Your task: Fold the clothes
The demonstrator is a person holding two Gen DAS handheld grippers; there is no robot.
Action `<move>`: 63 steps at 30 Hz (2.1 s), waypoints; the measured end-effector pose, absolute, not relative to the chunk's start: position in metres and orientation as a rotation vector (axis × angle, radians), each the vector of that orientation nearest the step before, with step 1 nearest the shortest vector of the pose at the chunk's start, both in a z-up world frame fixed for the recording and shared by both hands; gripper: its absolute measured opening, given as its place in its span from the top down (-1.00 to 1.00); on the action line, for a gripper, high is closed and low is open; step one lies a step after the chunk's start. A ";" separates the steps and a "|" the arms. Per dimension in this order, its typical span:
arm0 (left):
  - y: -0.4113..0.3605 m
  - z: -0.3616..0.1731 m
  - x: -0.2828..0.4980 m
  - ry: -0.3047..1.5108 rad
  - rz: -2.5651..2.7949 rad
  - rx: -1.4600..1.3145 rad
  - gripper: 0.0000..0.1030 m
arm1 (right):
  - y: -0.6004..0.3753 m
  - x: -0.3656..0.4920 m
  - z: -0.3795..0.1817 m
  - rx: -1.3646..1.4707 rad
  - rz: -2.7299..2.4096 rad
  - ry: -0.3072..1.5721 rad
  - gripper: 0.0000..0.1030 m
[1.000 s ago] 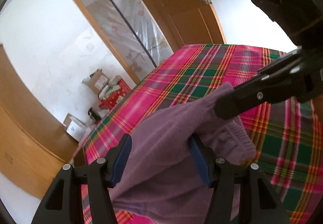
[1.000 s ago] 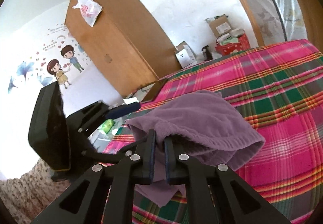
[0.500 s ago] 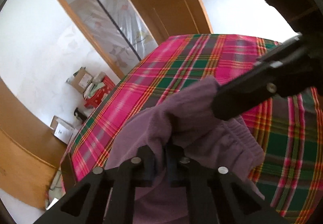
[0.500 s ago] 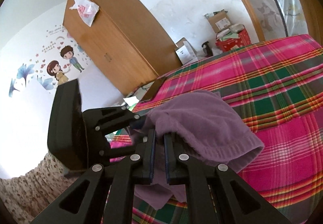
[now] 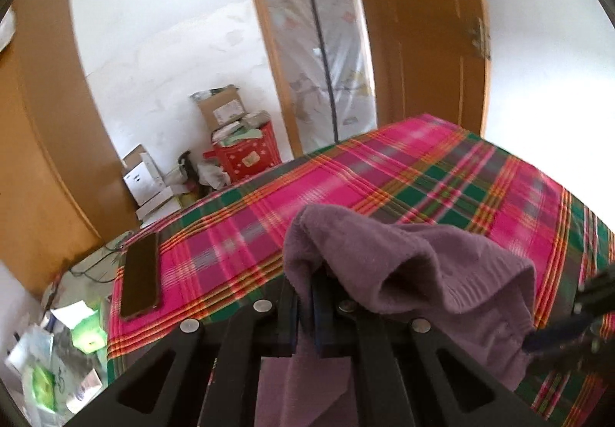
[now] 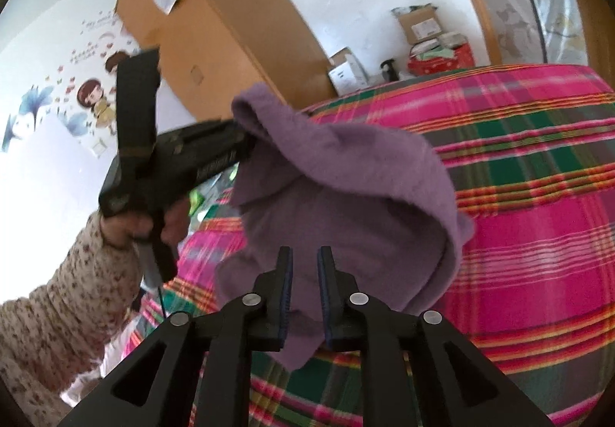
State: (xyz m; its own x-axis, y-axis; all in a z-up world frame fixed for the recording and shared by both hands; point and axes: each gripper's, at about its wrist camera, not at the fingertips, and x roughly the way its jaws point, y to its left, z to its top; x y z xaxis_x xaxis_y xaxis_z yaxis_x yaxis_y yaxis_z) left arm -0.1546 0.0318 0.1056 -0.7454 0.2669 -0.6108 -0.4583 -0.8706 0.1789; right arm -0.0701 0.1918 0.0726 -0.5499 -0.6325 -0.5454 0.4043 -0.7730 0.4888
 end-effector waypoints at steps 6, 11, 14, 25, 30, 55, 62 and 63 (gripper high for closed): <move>0.002 0.109 -0.160 0.367 2.673 -0.847 0.90 | 0.158 -0.054 0.071 0.948 -2.296 -0.227 0.40; -0.026 0.109 -0.165 0.286 2.740 -0.873 0.90 | 0.138 -0.043 0.066 0.937 -2.259 -0.164 0.37; -0.043 0.109 -0.168 0.237 2.780 -0.888 0.90 | 0.131 -0.046 0.060 0.981 -2.257 -0.126 0.32; -0.077 0.106 -0.162 0.109 2.828 -0.951 0.90 | 0.114 -0.042 0.047 0.954 -2.383 0.082 0.40; -0.088 0.109 -0.158 0.064 2.853 -0.964 0.90 | 0.119 -0.042 0.049 0.948 -2.450 0.106 0.80; -0.092 0.126 -0.090 -0.144 2.863 -0.938 0.91 | 0.208 -0.020 0.125 0.637 -2.882 0.077 0.86; -0.085 0.123 -0.064 -0.215 2.826 -0.945 0.91 | 0.223 -0.020 0.144 0.581 -2.944 0.139 0.86; -0.084 0.121 -0.059 -0.224 2.820 -0.945 0.91 | 0.225 -0.020 0.145 0.577 -2.948 0.146 0.86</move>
